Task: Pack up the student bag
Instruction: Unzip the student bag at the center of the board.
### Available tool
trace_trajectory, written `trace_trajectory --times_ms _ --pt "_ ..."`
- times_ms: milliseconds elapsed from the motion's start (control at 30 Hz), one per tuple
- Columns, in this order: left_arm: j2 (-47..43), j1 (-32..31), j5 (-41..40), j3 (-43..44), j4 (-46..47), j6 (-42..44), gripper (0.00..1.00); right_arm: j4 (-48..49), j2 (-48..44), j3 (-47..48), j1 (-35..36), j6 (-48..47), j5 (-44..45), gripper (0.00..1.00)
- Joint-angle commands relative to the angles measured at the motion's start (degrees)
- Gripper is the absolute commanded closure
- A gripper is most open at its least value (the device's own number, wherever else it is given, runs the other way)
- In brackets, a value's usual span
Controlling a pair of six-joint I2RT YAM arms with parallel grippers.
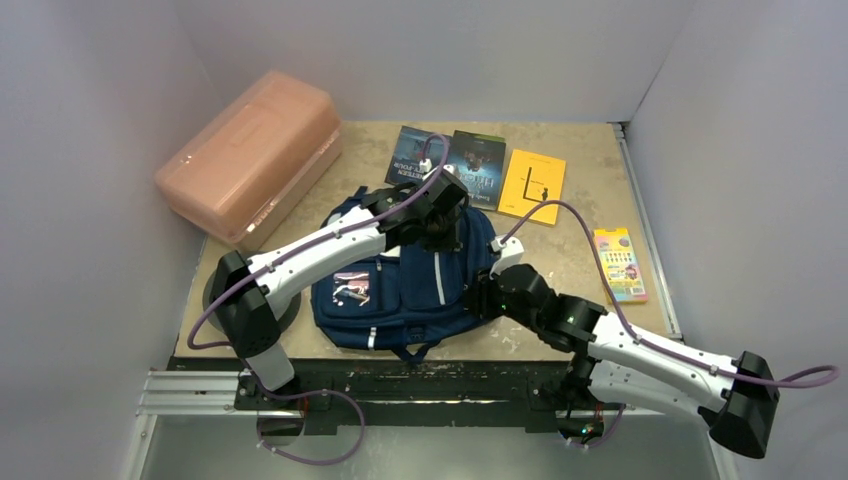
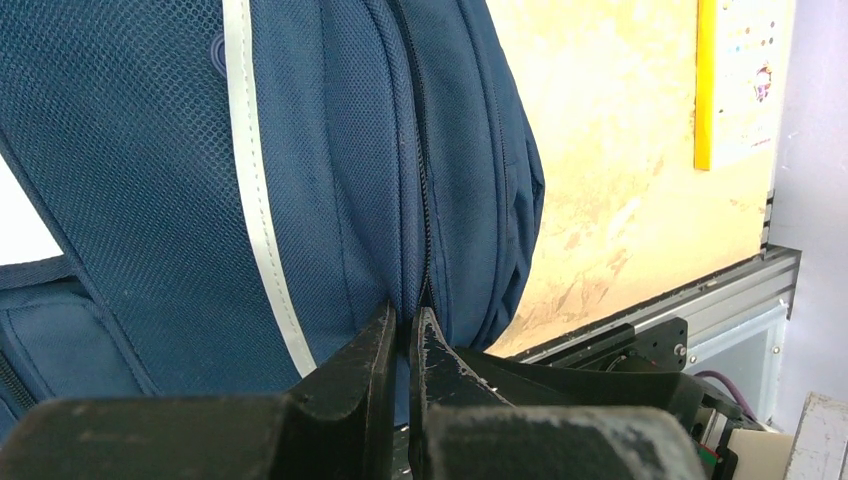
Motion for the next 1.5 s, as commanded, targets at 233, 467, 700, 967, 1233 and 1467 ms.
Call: trace_trajectory --times_ms 233,467,700,967,1233,1467 --pt "-1.1 -0.7 3.3 5.0 3.7 -2.4 1.0 14.1 -3.4 -6.1 0.9 -4.6 -1.4 0.47" --pt "-1.6 -0.6 3.9 4.6 3.6 -2.6 1.0 25.1 -9.2 -12.3 0.9 -3.3 -5.4 0.55" --pt "-2.5 -0.7 4.1 4.1 4.3 -2.8 1.0 25.1 -7.0 -12.0 0.9 -3.7 -6.1 0.55" --pt "-2.4 -0.7 4.2 4.4 4.8 -3.3 1.0 26.5 -2.9 -11.1 1.1 -6.8 -3.5 0.4" --pt "-2.4 -0.6 3.4 4.6 4.4 -3.9 1.0 25.1 -1.2 -8.2 2.3 -8.5 3.5 0.6" --pt "-1.9 -0.7 3.2 4.3 4.3 -5.4 1.0 21.8 0.9 -4.8 2.4 4.8 5.2 0.71"
